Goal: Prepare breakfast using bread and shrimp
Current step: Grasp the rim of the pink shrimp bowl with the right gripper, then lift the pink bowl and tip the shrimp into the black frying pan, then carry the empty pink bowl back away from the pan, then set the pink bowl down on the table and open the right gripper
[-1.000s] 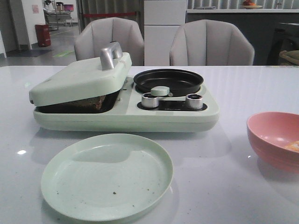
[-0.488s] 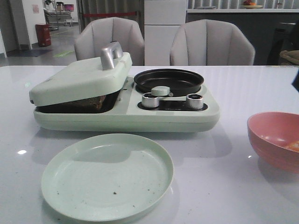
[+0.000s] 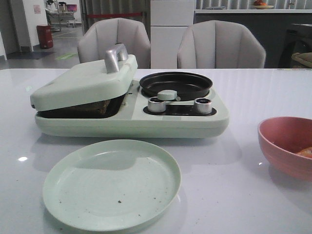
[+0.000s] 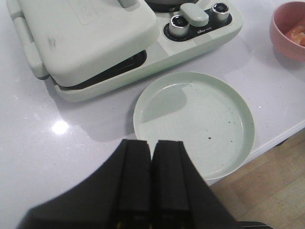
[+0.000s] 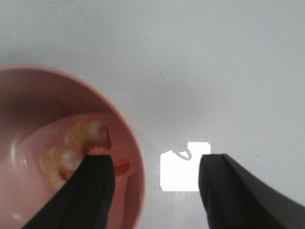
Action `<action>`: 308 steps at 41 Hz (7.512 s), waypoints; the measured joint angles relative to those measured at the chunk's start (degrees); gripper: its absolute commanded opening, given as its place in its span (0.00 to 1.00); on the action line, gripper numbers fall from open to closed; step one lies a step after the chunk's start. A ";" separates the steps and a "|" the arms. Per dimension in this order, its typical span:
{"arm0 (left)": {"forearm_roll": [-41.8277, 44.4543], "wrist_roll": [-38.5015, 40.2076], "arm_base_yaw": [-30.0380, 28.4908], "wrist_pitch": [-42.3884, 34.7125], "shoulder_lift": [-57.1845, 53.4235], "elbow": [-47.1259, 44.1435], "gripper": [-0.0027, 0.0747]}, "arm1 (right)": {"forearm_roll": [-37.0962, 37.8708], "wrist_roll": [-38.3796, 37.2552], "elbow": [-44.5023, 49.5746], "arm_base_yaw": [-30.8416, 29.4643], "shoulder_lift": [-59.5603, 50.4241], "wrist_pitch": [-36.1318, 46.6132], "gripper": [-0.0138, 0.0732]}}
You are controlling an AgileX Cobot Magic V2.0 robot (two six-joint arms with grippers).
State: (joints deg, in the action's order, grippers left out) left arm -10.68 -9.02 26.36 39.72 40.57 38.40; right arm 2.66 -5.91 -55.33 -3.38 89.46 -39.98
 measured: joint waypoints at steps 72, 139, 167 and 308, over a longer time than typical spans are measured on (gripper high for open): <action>0.00 0.11 0.00 0.00 0.00 0.00 0.16 | 59.42 -18.73 -51.32 34.33 24.30 -11.88 0.21; 0.00 0.11 0.00 0.00 0.00 0.00 0.16 | 93.66 -22.90 -58.30 41.35 38.26 -22.76 0.21; 0.00 0.11 0.00 0.00 0.00 0.00 0.16 | 95.14 -22.90 -55.51 41.85 37.96 -26.87 0.21; 0.00 0.11 0.00 0.00 0.00 0.00 0.16 | -4.74 7.67 9.03 17.96 -37.87 -5.99 0.64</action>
State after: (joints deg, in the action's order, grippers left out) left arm -10.68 -8.92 26.36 39.72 40.57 38.40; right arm -2.08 1.76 -46.30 14.58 51.59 -45.98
